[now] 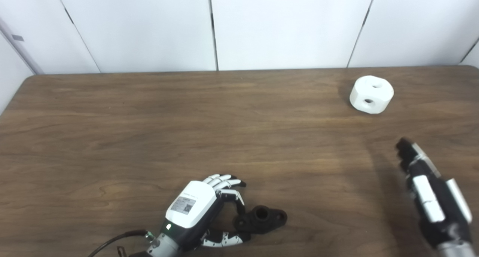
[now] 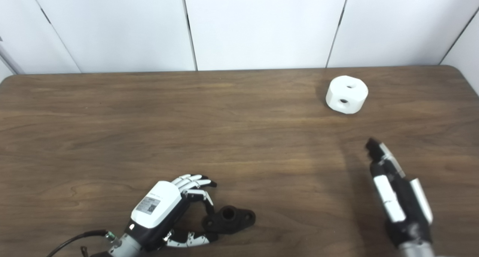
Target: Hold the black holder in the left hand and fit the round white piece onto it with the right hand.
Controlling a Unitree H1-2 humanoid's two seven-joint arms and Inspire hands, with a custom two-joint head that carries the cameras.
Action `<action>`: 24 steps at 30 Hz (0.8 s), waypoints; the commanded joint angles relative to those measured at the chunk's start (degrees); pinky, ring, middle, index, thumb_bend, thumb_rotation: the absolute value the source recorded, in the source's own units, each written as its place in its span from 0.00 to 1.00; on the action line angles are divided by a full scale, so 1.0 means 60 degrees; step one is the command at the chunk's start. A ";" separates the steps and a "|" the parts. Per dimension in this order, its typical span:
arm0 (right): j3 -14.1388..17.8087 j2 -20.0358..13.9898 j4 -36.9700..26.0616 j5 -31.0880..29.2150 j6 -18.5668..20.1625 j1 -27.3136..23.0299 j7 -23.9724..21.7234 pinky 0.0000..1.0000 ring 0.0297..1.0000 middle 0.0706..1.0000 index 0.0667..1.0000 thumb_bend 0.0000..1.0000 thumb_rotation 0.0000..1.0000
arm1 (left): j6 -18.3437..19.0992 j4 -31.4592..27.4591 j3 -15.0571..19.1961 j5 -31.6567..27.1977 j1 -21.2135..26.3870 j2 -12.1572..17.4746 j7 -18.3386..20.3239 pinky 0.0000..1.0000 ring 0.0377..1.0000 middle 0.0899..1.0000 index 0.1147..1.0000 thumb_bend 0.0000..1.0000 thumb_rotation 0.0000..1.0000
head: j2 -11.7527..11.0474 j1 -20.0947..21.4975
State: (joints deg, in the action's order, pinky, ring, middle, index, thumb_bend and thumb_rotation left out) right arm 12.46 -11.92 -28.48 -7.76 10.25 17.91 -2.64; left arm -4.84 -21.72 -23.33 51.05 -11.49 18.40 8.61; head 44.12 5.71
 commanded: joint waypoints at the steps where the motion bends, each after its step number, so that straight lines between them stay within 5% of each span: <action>1: 0.0217 -0.0408 -0.0353 0.0376 -0.0194 -0.0484 0.0113 0.94 0.93 0.90 0.87 0.64 0.49 | 0.0169 0.0337 0.0121 0.0369 -0.0129 0.0142 0.0120 0.87 0.87 0.81 0.43 0.51 0.04 | 0.0009 0.0005; 4: 0.0377 -0.0719 -0.0285 0.0731 0.0017 -0.1103 0.0182 0.90 0.91 0.89 0.85 0.73 0.31 | 0.0105 0.0455 0.0212 0.0260 -0.0137 0.0099 0.0048 0.87 0.87 0.81 0.43 0.51 0.04 | -0.0143 0.0245; 9: 0.0349 -0.1342 -0.0020 0.1664 0.0839 -0.2338 0.0206 0.94 0.95 0.91 0.84 0.85 0.21 | -0.0073 0.0567 0.0352 0.0126 -0.0212 0.0091 -0.0131 0.85 0.86 0.79 0.42 0.51 0.04 | -0.0287 0.0517; 16: -0.0180 -0.2327 0.0830 0.3158 0.1453 -0.3854 0.0023 1.00 0.96 0.92 0.85 0.93 0.25 | -0.0243 0.0533 0.0532 0.0195 -0.0319 0.0210 -0.0097 0.83 0.85 0.79 0.42 0.51 0.04 | -0.0432 0.1062; 24: -0.0941 -0.2820 0.2027 0.4298 0.1974 -0.5258 -0.0167 0.96 0.95 0.92 0.83 0.95 0.26 | -0.0551 0.0669 0.0821 -0.0067 -0.0432 0.0328 -0.0110 0.82 0.84 0.78 0.42 0.51 0.04 | -0.0749 0.1927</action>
State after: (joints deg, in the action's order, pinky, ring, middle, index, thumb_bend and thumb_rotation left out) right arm 6.56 -27.26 -15.49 16.45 22.31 -11.06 -4.10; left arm -9.69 -19.82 -19.40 49.90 -12.53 18.33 6.57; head 39.55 17.22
